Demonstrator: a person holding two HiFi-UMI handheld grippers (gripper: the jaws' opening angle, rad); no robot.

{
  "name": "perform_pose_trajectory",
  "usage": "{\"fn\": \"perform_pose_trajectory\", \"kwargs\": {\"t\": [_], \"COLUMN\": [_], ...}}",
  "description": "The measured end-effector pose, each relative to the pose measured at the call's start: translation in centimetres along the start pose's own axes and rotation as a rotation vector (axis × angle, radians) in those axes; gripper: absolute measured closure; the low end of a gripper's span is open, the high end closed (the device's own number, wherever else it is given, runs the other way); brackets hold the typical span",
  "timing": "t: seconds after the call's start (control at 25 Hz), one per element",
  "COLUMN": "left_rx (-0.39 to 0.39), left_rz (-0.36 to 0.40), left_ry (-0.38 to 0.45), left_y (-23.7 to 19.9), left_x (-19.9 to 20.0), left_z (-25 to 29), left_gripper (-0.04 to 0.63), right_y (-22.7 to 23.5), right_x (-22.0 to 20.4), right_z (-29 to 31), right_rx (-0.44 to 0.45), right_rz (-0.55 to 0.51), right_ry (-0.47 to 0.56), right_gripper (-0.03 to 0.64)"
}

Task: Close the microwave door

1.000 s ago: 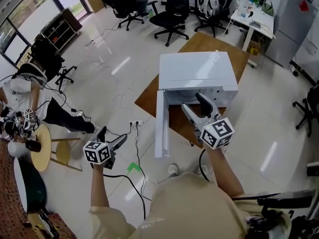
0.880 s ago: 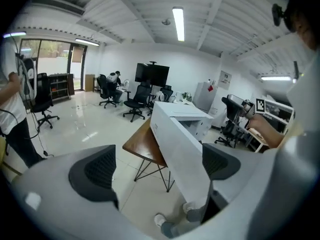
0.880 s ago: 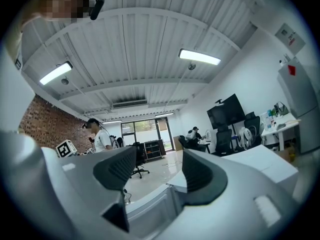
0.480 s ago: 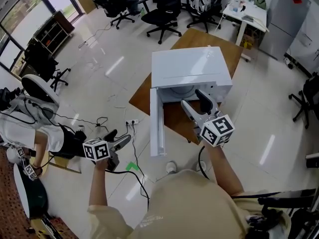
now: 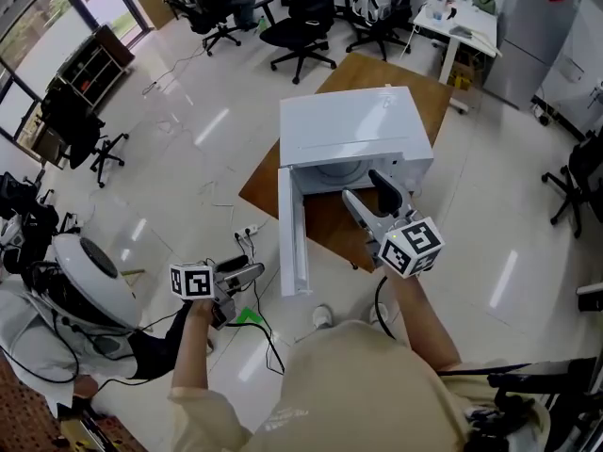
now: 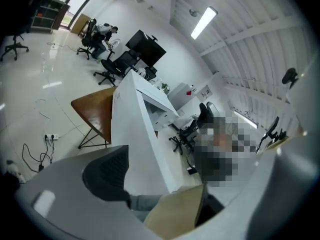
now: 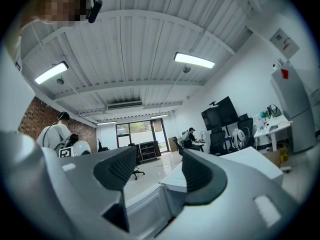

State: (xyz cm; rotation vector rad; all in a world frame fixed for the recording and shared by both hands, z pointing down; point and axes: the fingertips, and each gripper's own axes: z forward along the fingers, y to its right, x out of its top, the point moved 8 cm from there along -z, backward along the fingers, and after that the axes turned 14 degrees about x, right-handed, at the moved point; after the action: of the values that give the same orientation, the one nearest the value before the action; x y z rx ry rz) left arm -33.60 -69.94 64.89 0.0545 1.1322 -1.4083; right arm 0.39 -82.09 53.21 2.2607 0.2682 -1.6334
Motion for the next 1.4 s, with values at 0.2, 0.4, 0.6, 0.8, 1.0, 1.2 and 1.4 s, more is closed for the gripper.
{"fn": "perform_pose_trajectory", "kwargs": {"t": [0.2,0.4,0.6,0.8,1.0,1.2,1.4], "left_rx": [0.016,0.019,0.044,0.059,0.091,0.093,0.078], "left_rz": [-0.028,-0.046,-0.028,-0.012,-0.017,-0.079,-0.221], "left_ry": [-0.053,-0.072,-0.083,-0.111,-0.154,-0.159,-0.136], "left_y": [-0.3,-0.9,-0.9,-0.7,-1.1,-0.7,0.3], "left_x": [-0.9,-1.7,-2.2,-2.5,-3.0,-3.4,-4.5], "left_z": [1.1,2.5,4.0,5.7,7.3,8.2,10.4], "left_gripper": [0.195,0.234,0.343,0.411,0.442,0.451,0.449], "right_y": [-0.1,0.2,0.5,0.9,1.2,1.6,2.1], "right_x": [-0.1,-0.5,-0.8,-0.8,-0.8,-0.4,-0.4], "right_z": [0.0,0.0,-0.3,-0.4,-0.6,-1.2,-1.5], "right_rx": [0.000,0.001,0.000,-0.005,-0.019,-0.041,-0.035], "right_rz": [0.005,0.004,0.004,0.002,-0.002,0.003,0.035], "right_ry": [-0.003,-0.006,-0.009,-0.008,-0.005,0.001,0.027], "right_gripper": [0.341,0.341,0.342,0.342,0.342,0.342,0.342]}}
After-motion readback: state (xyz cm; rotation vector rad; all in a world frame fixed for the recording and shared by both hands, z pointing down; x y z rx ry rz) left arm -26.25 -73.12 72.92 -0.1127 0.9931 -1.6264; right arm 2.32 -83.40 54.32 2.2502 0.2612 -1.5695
